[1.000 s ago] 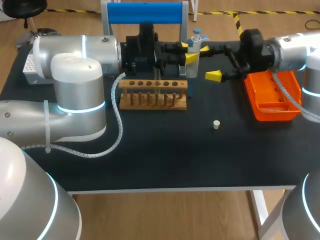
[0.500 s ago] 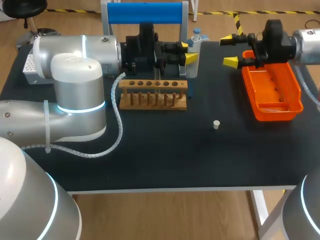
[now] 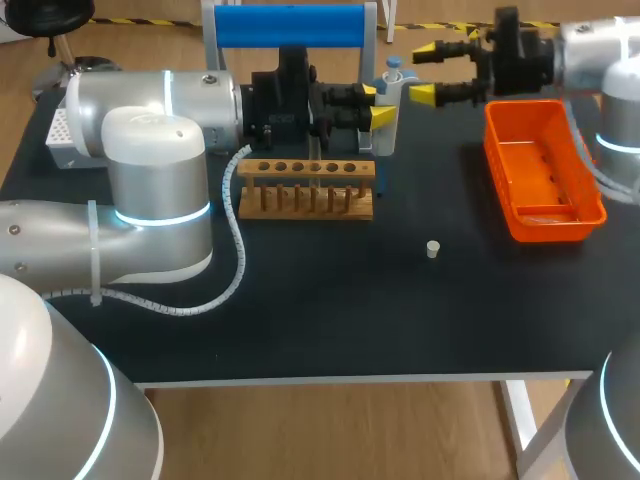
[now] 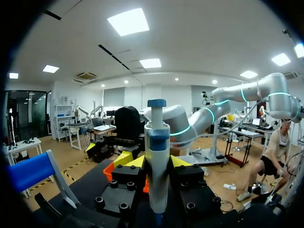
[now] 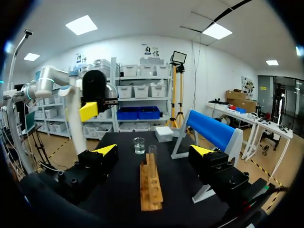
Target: Invert the test tube, pick up the pipette, mount the tip to pipette, aspirate from beaker and dispense into the tube, eject the tip, return the pipette, and cap with the stopper.
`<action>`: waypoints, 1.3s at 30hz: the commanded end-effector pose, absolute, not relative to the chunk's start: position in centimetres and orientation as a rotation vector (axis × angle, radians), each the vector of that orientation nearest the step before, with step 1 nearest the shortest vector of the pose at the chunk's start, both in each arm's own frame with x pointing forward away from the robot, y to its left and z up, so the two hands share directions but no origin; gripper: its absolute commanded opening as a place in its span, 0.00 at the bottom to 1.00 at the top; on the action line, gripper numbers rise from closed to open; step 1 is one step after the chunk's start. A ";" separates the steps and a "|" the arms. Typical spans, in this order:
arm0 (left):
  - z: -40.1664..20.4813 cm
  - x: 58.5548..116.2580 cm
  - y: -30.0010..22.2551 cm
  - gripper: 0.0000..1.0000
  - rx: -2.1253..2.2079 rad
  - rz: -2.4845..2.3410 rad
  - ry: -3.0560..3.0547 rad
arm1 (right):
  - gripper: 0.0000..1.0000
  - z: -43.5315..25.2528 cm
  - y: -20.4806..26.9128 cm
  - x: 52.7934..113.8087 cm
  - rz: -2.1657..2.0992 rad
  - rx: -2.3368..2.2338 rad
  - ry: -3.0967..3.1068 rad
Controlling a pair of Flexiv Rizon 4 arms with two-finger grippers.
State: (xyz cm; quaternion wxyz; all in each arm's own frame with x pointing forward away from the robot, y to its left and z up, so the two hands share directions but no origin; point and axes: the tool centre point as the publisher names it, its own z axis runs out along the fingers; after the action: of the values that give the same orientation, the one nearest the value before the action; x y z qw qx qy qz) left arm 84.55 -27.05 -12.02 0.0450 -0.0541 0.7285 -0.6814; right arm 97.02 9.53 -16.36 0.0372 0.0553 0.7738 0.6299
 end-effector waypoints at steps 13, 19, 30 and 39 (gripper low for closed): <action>-12.1 84.6 -27.1 0.00 -0.164 -2.083 2.224 | 1.00 -16.1 14.6 103.7 1.747 0.216 2.435; -12.1 84.6 -27.1 0.00 -0.164 -2.083 2.224 | 1.00 -16.1 15.8 105.3 1.716 0.225 2.436; -12.1 84.6 -27.1 0.00 -0.164 -2.083 2.224 | 1.00 -16.9 17.7 106.2 1.672 0.211 2.438; -12.1 84.6 -27.1 0.00 -0.164 -2.083 2.224 | 1.00 -17.3 18.9 107.3 1.667 0.229 2.428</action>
State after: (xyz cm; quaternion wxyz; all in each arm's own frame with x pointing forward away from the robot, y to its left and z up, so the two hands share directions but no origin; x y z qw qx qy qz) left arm 84.55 -27.05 -12.02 0.0450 -0.0541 0.7285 -0.6814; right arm 106.84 18.30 -17.09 0.0943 0.0772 0.8178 0.5625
